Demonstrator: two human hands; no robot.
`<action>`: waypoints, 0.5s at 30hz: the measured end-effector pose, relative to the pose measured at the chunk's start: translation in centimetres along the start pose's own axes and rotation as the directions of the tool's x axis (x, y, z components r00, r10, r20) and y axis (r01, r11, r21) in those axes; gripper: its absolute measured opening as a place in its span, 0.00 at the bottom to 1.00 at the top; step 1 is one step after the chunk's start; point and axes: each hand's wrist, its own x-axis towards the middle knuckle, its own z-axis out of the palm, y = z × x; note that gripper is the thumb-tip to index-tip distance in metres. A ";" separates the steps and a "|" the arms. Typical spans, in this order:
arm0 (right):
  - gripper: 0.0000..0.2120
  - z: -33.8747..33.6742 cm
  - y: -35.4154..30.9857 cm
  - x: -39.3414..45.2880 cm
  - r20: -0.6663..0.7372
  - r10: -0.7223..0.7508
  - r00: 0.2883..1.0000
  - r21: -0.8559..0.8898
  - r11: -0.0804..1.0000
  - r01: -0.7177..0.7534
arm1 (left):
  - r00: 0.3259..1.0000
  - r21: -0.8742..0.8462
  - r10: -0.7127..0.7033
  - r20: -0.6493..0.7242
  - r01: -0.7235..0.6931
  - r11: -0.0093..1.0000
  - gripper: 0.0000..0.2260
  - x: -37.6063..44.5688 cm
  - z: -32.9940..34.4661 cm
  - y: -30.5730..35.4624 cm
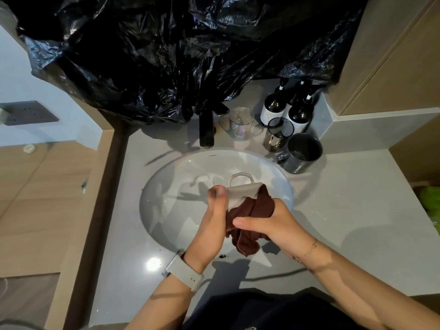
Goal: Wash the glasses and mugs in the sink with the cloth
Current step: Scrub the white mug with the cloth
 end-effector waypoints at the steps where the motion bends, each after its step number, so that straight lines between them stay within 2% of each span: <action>1: 0.10 0.1 -0.2 -0.1 -0.002 -0.002 1.000 0.013 1.000 0.002 | 0.999 0.010 0.024 -0.027 -0.024 1.000 0.24 -0.3 0.2 0.0; 2: 0.11 0.1 -0.4 -0.2 0.003 0.010 1.000 0.042 0.999 -0.011 | 0.996 0.039 0.067 -0.058 -0.065 0.997 0.23 -0.6 0.4 -0.2; 4: 0.14 -0.2 -0.9 0.2 0.058 0.108 0.992 0.139 0.984 -0.116 | 0.979 0.218 0.195 -0.054 -0.179 0.959 0.22 -0.8 0.2 -0.5; 6: 0.19 -0.8 -1.3 0.7 0.181 0.220 0.959 0.261 0.929 -0.262 | 0.949 0.457 0.313 0.039 -0.296 0.839 0.23 -0.8 -0.6 -0.5; 8: 0.24 -1.1 -1.4 1.1 0.243 0.249 0.938 0.318 0.893 -0.319 | 0.935 0.550 0.331 0.129 -0.345 0.760 0.21 -0.4 -1.4 -0.3; 10: 0.23 -1.1 -1.1 1.3 0.208 0.204 0.957 0.321 0.910 -0.264 | 0.933 0.498 0.329 0.144 -0.356 0.791 0.19 0.0 -1.7 -0.2; 12: 0.17 -0.8 -0.9 0.8 0.137 0.116 0.984 0.239 0.960 -0.147 | 0.959 0.350 0.273 0.080 -0.283 0.893 0.17 0.3 -1.1 0.1; 14: 0.11 -0.2 -0.7 0.4 0.069 -0.029 0.997 -0.059 0.998 0.033 | 0.997 0.053 0.079 0.000 -0.079 0.995 0.20 0.6 -0.5 0.8; 15: 0.09 0.0 -0.5 0.4 0.047 -0.102 0.994 -0.274 0.955 0.111 | 0.997 -0.130 -0.074 0.006 0.074 0.989 0.24 0.9 -0.3 1.1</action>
